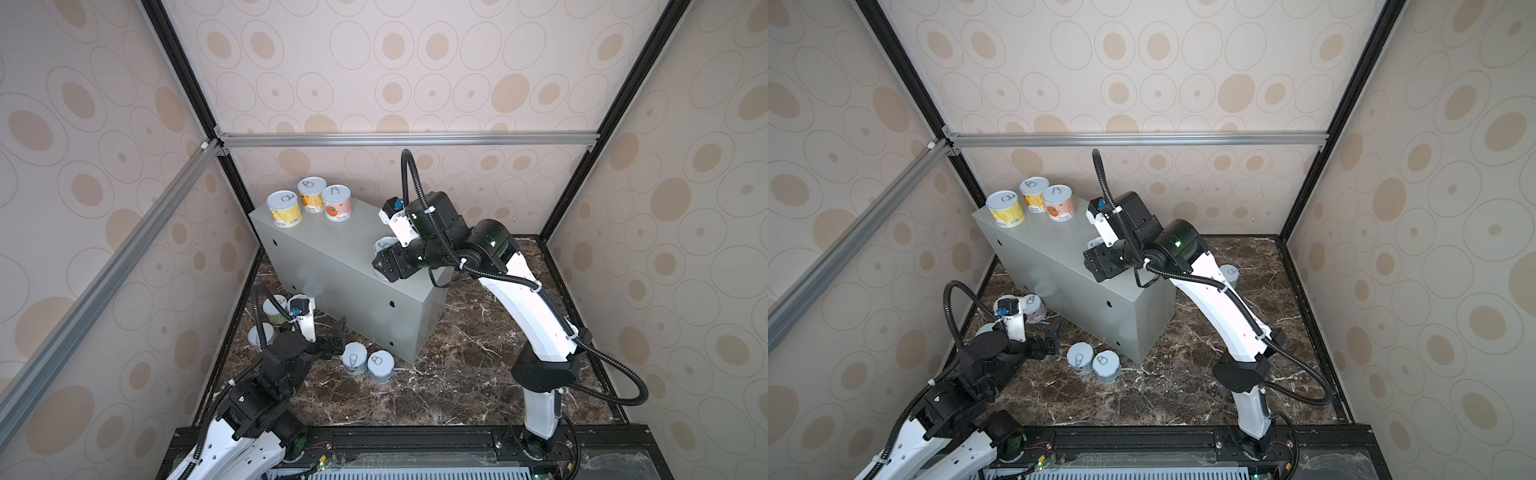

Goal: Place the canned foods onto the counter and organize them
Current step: 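Lower the held can onto the cabinet top near its nearer end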

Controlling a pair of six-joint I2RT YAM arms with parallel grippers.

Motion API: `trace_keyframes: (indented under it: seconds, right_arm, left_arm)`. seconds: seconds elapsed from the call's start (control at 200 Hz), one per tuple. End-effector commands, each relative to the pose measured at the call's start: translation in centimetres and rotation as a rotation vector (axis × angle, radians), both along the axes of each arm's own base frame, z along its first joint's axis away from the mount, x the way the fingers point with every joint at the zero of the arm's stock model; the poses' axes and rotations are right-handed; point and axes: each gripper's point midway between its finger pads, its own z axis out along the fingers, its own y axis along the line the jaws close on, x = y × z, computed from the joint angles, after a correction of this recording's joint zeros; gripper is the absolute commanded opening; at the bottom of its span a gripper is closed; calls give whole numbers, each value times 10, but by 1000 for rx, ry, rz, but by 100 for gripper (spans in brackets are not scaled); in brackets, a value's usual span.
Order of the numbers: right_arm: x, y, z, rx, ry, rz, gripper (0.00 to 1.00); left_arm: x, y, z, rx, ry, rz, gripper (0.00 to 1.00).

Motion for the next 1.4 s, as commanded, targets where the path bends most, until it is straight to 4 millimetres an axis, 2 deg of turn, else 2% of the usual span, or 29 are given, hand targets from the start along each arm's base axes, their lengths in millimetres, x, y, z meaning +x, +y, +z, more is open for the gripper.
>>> trace_keyframes:
  seconds: [0.0,0.275,0.505,0.835,1.015,1.08,1.1,1.19,1.39]
  right_arm:
    - [-3,5,-23,-47,57,15,85]
    - [-1,8,-19,-33,40,20,92]
    - [-5,1,5,9,-15,22,100]
    - [-19,-25,41,50,-98,15,100]
    - [-31,-43,47,63,-111,6,100]
    - [-36,-49,49,79,-120,2,96]
    - [-36,-49,41,67,-107,0,94]
    - [-45,-59,40,93,-114,-4,84]
    - [-58,-74,32,134,-117,-8,63]
  left_arm:
    - [1,6,4,7,-19,26,99]
    - [1,9,5,8,-24,44,99]
    - [0,12,8,4,-31,56,99]
    - [-5,15,27,-31,-41,60,99]
    - [-8,17,39,-51,-49,63,99]
    - [-8,19,41,-55,-44,72,99]
    - [-8,19,41,-55,-42,76,99]
    - [-8,18,40,-71,-27,77,99]
    - [-7,10,24,-104,28,64,99]
